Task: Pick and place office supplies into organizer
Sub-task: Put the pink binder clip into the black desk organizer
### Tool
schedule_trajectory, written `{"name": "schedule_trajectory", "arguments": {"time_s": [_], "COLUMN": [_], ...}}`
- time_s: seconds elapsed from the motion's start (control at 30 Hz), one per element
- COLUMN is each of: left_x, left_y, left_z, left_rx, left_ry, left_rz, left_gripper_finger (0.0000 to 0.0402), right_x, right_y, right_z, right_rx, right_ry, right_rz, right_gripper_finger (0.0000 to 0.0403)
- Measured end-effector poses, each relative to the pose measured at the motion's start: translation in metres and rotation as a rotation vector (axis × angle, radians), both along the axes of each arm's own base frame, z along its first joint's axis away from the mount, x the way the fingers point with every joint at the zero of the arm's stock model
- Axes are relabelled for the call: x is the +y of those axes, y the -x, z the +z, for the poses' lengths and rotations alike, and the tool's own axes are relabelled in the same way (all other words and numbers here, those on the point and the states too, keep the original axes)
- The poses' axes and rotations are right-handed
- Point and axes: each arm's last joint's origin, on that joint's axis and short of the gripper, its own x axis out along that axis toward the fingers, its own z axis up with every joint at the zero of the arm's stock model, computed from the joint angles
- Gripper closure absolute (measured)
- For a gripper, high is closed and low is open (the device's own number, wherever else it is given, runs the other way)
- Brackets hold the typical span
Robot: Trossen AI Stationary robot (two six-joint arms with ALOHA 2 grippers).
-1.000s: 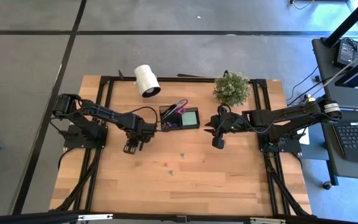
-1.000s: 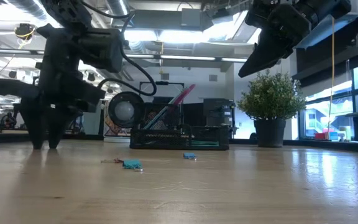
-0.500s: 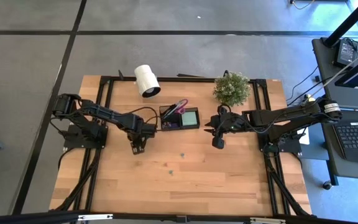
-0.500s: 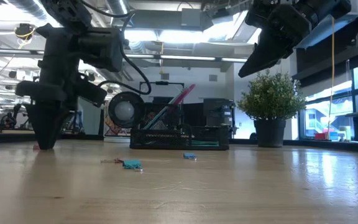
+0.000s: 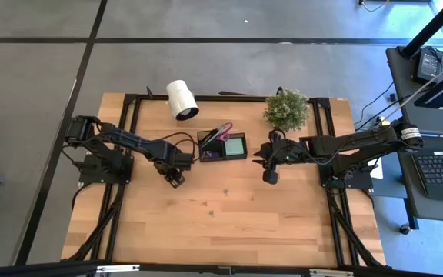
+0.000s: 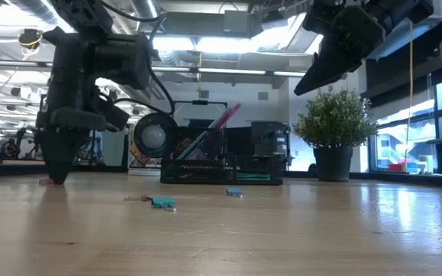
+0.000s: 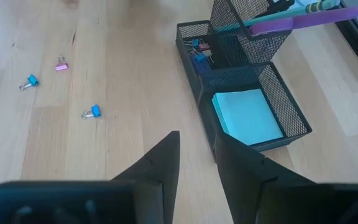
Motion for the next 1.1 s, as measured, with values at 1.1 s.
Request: {"name": "schedule_trajectory", "arguments": {"time_s": [1.1], "left_x": [-0.01], "left_y": [0.012], "left_z": [-0.007], "left_rx": [0.074], "left_ry": [0.113], "left_rz": [0.102], "left_gripper_finger": [0.0252], "right_x": [0.0], "right_y": [0.0], "right_z": [0.0], "right_rx": [-0.001], "right_ry": [-0.003], "right_rz": [-0.002], "right_gripper_finger": [0.0296]}}
